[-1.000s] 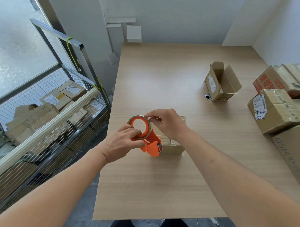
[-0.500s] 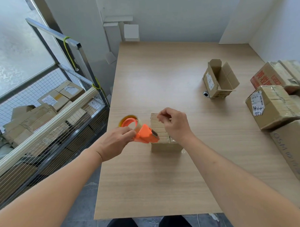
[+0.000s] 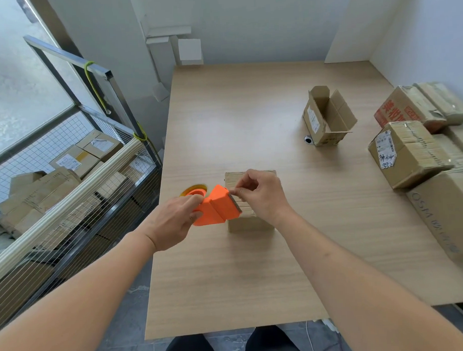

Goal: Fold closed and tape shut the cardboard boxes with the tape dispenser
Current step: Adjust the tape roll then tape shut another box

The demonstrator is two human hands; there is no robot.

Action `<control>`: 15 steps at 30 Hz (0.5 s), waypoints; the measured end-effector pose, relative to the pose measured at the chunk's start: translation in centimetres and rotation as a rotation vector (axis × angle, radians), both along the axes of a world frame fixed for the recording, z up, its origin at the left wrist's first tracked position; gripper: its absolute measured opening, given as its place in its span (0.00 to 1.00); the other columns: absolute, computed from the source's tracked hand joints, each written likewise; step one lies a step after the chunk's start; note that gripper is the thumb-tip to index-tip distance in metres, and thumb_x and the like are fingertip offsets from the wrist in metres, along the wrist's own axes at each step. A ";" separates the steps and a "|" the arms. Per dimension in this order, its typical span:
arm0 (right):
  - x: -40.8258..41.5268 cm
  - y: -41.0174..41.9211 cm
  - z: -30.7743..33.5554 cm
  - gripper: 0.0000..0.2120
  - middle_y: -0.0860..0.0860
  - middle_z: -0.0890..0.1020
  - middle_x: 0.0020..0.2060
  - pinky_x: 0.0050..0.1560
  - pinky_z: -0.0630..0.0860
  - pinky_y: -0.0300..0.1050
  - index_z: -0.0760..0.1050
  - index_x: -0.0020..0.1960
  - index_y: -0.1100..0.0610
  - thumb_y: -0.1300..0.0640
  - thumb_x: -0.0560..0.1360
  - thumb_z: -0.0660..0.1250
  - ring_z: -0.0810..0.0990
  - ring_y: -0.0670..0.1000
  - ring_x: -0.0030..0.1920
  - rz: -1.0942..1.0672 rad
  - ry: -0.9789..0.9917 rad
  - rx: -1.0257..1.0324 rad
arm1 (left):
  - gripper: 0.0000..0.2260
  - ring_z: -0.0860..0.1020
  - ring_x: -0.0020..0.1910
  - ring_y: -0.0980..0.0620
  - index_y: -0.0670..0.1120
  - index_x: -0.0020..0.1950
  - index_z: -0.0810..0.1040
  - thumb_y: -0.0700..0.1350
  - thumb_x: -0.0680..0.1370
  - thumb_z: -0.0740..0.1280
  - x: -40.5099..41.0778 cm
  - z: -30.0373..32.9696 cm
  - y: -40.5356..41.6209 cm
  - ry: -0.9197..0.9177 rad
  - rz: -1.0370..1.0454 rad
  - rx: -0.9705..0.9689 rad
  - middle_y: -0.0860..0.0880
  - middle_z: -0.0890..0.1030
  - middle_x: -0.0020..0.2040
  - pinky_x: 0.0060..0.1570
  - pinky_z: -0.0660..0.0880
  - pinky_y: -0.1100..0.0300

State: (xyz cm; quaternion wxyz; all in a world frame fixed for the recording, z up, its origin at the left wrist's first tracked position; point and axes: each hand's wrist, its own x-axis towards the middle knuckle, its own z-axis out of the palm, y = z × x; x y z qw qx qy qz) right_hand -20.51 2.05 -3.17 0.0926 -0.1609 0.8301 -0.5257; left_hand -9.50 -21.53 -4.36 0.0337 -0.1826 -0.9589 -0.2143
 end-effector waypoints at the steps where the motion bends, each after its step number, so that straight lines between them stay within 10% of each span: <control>1: 0.3 0.0 -0.3 0.10 0.51 0.83 0.31 0.38 0.82 0.49 0.80 0.37 0.56 0.59 0.69 0.81 0.83 0.53 0.33 -0.028 -0.046 0.003 | 0.09 0.71 0.37 0.50 0.46 0.61 0.70 0.48 0.83 0.60 0.0 -0.1 0.0 -0.010 0.009 0.003 0.55 0.74 0.46 0.39 0.67 0.57; 15: 0.9 7.7 -3.4 0.10 0.58 0.86 0.35 0.35 0.84 0.48 0.79 0.42 0.64 0.65 0.70 0.80 0.84 0.54 0.30 -0.367 -0.399 -0.043 | 0.15 0.75 0.35 0.56 0.58 0.58 0.70 0.64 0.77 0.57 0.3 -0.8 -1.6 -0.137 0.217 -0.074 0.59 0.75 0.38 0.36 0.76 0.54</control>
